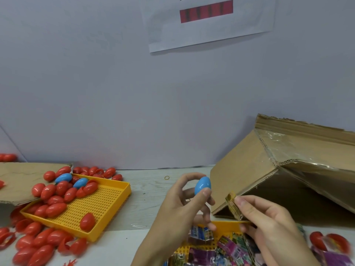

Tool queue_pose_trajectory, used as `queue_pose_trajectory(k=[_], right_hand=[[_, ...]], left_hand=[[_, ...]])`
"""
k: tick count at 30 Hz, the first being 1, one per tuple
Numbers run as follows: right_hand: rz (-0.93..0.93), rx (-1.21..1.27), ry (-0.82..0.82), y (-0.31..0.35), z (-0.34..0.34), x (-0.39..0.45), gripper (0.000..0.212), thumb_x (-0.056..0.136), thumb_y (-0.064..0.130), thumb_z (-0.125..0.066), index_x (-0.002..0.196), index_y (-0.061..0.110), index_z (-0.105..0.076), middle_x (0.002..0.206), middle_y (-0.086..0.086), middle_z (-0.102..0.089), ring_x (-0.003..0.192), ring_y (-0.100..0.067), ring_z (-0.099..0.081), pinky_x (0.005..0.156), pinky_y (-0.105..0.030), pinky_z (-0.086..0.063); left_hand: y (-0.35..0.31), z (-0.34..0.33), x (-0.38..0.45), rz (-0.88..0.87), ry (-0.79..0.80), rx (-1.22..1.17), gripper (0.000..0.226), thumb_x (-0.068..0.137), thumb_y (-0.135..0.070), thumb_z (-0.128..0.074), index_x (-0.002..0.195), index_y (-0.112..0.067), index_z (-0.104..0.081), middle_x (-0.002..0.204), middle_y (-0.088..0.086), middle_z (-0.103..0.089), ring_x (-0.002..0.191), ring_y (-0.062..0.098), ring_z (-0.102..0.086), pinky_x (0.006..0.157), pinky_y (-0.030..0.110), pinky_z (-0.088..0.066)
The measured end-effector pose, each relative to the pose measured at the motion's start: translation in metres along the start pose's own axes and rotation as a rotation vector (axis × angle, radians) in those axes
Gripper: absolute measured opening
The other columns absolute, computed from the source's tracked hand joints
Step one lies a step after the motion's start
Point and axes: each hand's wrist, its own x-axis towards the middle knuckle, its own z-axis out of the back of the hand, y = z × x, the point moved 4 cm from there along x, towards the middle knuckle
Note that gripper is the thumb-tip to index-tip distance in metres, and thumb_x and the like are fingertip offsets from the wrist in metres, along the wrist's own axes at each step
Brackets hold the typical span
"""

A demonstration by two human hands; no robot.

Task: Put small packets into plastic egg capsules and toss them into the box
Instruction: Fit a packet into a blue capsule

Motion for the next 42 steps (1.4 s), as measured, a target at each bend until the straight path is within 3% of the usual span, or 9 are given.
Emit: queue_pose_trajectory(k=[5, 11, 16, 20, 22, 27, 36, 40, 42], right_hand=[[0.009, -0.009, -0.012, -0.002, 0.002, 0.002, 0.034, 0.055, 0.036, -0.074, 0.08, 0.013, -0.077, 0.073, -0.009, -0.07, 0.062, -0.023, -0.054, 0.059, -0.032, -0.043], [-0.001, 0.023, -0.002, -0.002, 0.001, 0.002, 0.034, 0.054, 0.035, -0.074, 0.078, 0.011, -0.077, 0.069, -0.009, -0.067, 0.06, -0.022, -0.052, 0.059, -0.032, -0.042], [0.012, 0.027, -0.013, -0.001, 0.001, 0.001, 0.032, 0.056, 0.036, -0.073, 0.077, 0.013, -0.077, 0.068, -0.007, -0.068, 0.063, -0.023, -0.052, 0.06, -0.033, -0.042], [0.008, 0.029, -0.042, -0.001, 0.002, 0.002, 0.035, 0.053, 0.04, -0.074, 0.079, 0.017, -0.078, 0.071, -0.006, -0.071, 0.067, -0.025, -0.054, 0.061, -0.033, -0.043], [0.012, 0.027, -0.044, -0.001, 0.002, 0.001, 0.038, 0.05, 0.042, -0.075, 0.081, 0.019, -0.078, 0.075, -0.008, -0.072, 0.068, -0.026, -0.055, 0.062, -0.034, -0.045], [0.031, -0.008, -0.003, -0.001, -0.001, 0.0, 0.04, 0.057, 0.047, -0.07, 0.087, 0.022, -0.079, 0.088, -0.012, -0.075, 0.085, -0.033, -0.064, 0.074, -0.037, -0.048], [0.029, 0.042, -0.01, -0.001, 0.001, 0.002, 0.036, 0.056, 0.038, -0.07, 0.078, 0.01, -0.078, 0.064, -0.007, -0.065, 0.07, -0.02, -0.058, 0.059, -0.03, -0.041], [0.053, -0.06, 0.033, 0.001, -0.002, -0.002, 0.044, 0.068, 0.047, -0.068, 0.084, 0.007, -0.077, 0.08, -0.029, -0.059, 0.071, -0.029, -0.053, 0.066, -0.038, -0.039], [0.097, -0.153, 0.01, 0.003, -0.004, -0.004, 0.048, 0.066, 0.057, -0.065, 0.074, 0.011, -0.076, 0.066, -0.019, -0.056, 0.064, -0.026, -0.051, 0.067, -0.041, -0.038]], left_hand=[[-0.008, 0.001, 0.0, -0.114, -0.089, 0.145, 0.04, 0.063, -0.044, -0.082, 0.098, -0.032, -0.066, 0.077, 0.013, -0.071, 0.049, 0.023, -0.062, 0.051, 0.039, -0.06], [-0.009, 0.001, 0.0, -0.124, -0.058, 0.061, 0.03, 0.072, -0.04, -0.077, 0.098, -0.033, -0.066, 0.082, 0.015, -0.073, 0.052, 0.023, -0.061, 0.055, 0.036, -0.059], [-0.005, -0.009, 0.001, 0.019, -0.01, -0.292, 0.025, 0.088, -0.018, -0.064, 0.109, -0.006, -0.059, 0.088, 0.022, -0.069, 0.058, 0.024, -0.058, 0.057, 0.036, -0.057], [-0.004, -0.015, 0.0, 0.083, 0.025, -0.514, 0.025, 0.062, -0.012, -0.059, 0.085, -0.004, -0.063, 0.074, 0.016, -0.055, 0.051, 0.021, -0.044, 0.045, 0.031, -0.046], [-0.003, -0.014, 0.001, 0.07, 0.013, -0.41, 0.014, 0.064, -0.017, -0.063, 0.075, -0.008, -0.065, 0.069, 0.01, -0.049, 0.048, 0.018, -0.038, 0.044, 0.028, -0.042], [0.003, -0.014, 0.002, -0.035, 0.044, 0.279, 0.032, 0.064, -0.05, -0.087, 0.084, -0.028, -0.075, 0.063, -0.009, -0.057, 0.054, 0.011, -0.051, 0.058, 0.024, -0.051], [0.003, -0.008, 0.001, -0.029, -0.056, 0.386, 0.011, 0.076, -0.037, -0.081, 0.075, -0.029, -0.074, 0.062, -0.011, -0.059, 0.053, 0.004, -0.051, 0.057, 0.018, -0.048], [0.001, -0.011, 0.003, -0.069, -0.095, 0.391, 0.013, 0.084, -0.015, -0.072, 0.075, -0.024, -0.069, 0.062, -0.012, -0.059, 0.052, 0.004, -0.052, 0.056, 0.02, -0.051], [0.0, -0.015, 0.003, -0.103, -0.087, 0.368, 0.013, 0.084, -0.013, -0.07, 0.075, -0.022, -0.068, 0.066, -0.009, -0.061, 0.057, 0.006, -0.056, 0.06, 0.025, -0.054]])
